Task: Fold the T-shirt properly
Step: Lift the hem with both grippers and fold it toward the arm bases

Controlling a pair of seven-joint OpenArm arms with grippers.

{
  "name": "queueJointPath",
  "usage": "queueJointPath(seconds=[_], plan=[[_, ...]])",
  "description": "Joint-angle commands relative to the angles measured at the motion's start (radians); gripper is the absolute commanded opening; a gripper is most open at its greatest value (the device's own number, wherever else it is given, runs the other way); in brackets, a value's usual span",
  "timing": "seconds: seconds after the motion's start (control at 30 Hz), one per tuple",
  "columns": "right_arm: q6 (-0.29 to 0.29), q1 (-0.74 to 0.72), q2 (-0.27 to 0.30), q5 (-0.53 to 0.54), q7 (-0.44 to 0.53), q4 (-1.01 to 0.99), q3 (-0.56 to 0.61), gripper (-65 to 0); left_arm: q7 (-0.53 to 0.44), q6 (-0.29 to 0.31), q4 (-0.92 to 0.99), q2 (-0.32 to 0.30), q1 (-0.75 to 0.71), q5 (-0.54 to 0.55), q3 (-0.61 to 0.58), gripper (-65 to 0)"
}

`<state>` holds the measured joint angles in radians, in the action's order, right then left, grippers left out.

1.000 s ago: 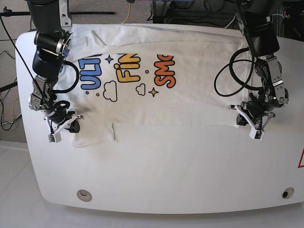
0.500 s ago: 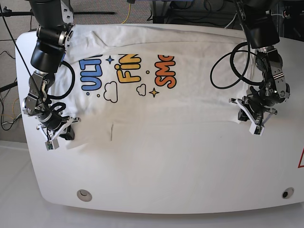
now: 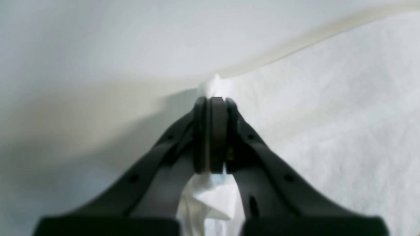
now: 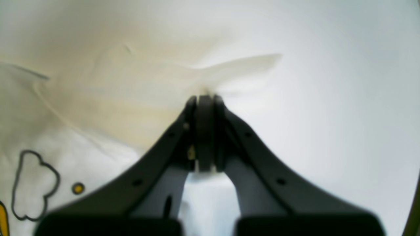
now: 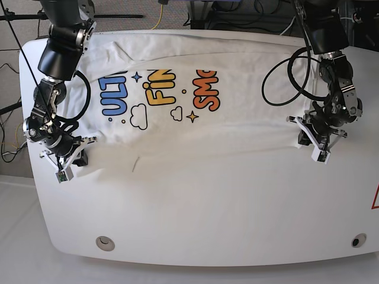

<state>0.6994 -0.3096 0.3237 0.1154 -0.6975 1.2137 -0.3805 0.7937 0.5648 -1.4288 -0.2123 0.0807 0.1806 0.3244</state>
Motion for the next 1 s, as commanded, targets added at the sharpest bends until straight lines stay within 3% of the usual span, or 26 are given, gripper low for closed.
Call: queueJointPath(seconds=[0.0, 0.47, 0.97], plan=[[-0.001, -0.015, 0.012, 0.017, 0.003, 0.059, -0.005, -65.0, -0.019, 0.002, -0.04, -0.016, 0.002, 0.016, 0.003, -65.0], [-0.001, 0.11, 0.015, 0.024, -0.145, 0.303, -0.004, -65.0, -0.022, 0.007, -0.224, -0.023, -0.134, 0.021, 0.017, -65.0], [-0.001, 0.183, 0.014, 0.017, -0.186, 0.399, -0.022, -64.9, -0.015, 0.003, -0.292, -0.035, -0.205, 0.024, 0.043, -64.9]])
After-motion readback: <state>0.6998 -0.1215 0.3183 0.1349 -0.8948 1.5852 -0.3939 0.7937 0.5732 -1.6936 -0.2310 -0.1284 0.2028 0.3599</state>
